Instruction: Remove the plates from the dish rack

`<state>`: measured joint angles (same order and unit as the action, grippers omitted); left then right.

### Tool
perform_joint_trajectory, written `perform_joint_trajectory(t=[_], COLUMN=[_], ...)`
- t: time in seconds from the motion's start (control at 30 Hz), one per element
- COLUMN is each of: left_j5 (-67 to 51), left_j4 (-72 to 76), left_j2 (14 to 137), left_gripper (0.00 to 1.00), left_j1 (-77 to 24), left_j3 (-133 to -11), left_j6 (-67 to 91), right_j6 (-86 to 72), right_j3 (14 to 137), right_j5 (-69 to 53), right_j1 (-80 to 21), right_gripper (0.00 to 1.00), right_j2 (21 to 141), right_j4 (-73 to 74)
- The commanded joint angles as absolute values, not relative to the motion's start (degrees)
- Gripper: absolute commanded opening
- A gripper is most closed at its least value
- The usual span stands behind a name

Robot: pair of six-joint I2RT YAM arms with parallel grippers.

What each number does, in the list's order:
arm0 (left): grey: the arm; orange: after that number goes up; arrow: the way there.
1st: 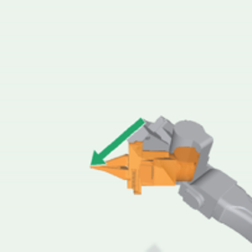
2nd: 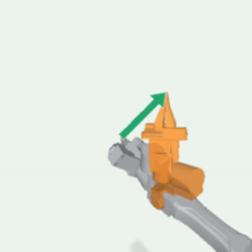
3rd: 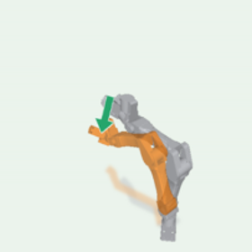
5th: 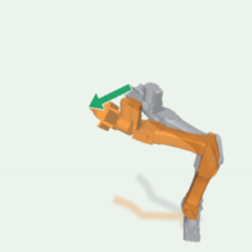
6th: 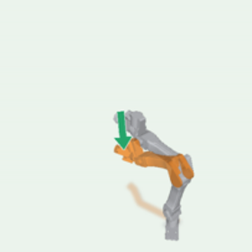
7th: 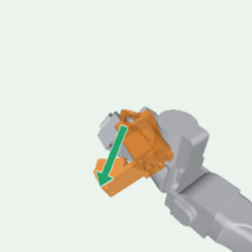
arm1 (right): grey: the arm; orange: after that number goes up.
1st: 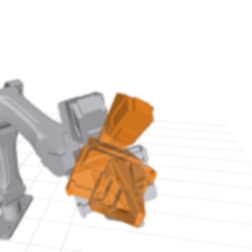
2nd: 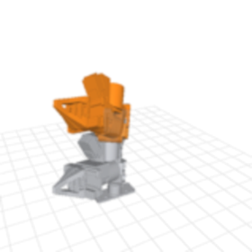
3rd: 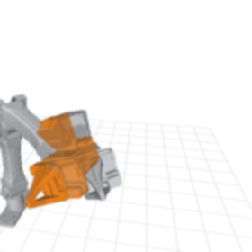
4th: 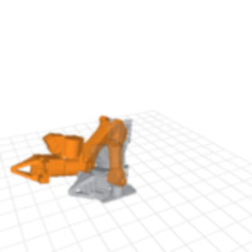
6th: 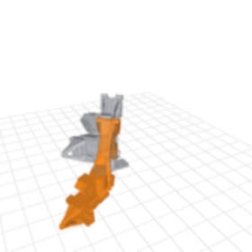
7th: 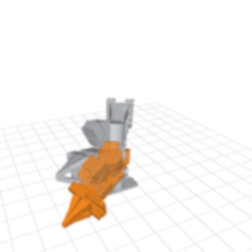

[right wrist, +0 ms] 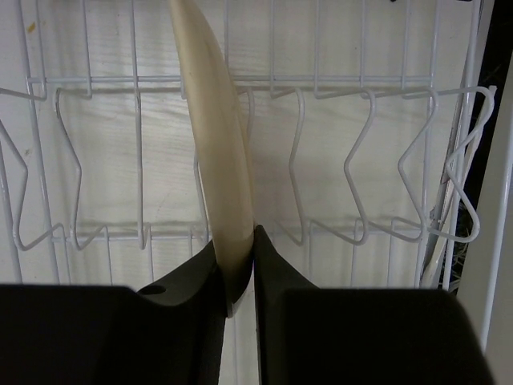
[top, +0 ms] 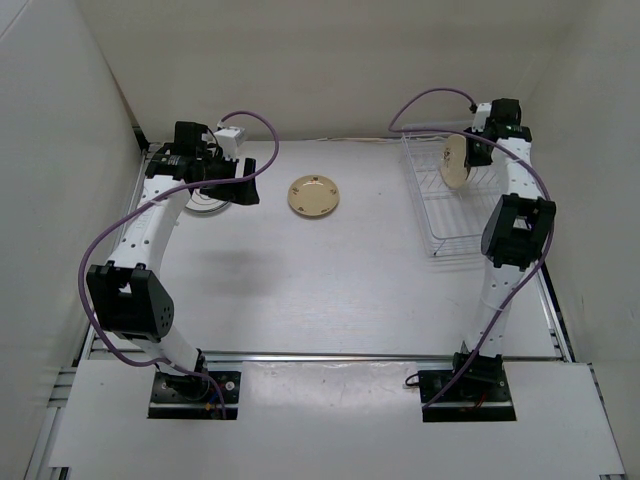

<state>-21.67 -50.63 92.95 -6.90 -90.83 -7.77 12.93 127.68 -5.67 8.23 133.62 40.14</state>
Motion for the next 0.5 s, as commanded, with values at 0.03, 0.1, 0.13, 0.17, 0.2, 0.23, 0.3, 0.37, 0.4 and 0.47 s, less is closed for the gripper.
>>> perform_joint_trajectory(t=[0.03,0.1,0.13,0.17,0.2,0.23,0.3,0.37,0.4,0.47], left_j5=[-21.2,-21.2,-21.2,-21.7,-21.7,-21.7,-21.7,-22.3,-22.8,-23.5], left_j4=[-50.7,-50.7,-50.7,-50.7,-50.2,-50.2,-50.2,-49.7,-49.1,-49.1], left_j2=[92.2,92.2,92.2,92.2,92.2,92.2,91.6,91.6,91.1,91.1], left_gripper=[0.99,0.99,0.99,0.99,0.99,0.99,0.99,0.99,0.99,0.99], left_j1=[-6.9,-6.9,-6.9,-6.9,-6.9,-6.9,-6.9,-6.9,-6.9,-6.9], left_j3=[-91.8,-91.8,-92.4,-92.4,-92.4,-92.4,-93.0,-93.0,-93.0,-91.8], left_j6=[-8.6,-8.6,-8.6,-8.6,-8.1,-8.1,-7.5,-6.8,-6.8,-5.3], right_j6=[10.8,9.8,8.7,8.0,7.4,6.2,5.5,4.9,4.9,6.5], right_j3=[129.4,128.9,128.8,128.3,128.3,127.7,127.0,126.5,125.6,124.1], right_j5=[-6.1,-2.5,-1.3,0.1,2.6,4.3,7.5,14.5,16.9,21.5], right_j1=[6.4,5.9,5.9,5.3,5.3,4.7,4.7,3.2,2.6,1.3], right_gripper=[0.04,0.0,0.0,0.0,0.0,0.0,0.0,0.0,0.0,0.0], right_j2=[129.7,128.3,126.7,125.8,123.9,122.9,119.7,117.8,115.6,112.1], right_j4=[37.5,37.0,37.0,36.3,35.8,35.8,34.4,33.7,32.8,31.7])
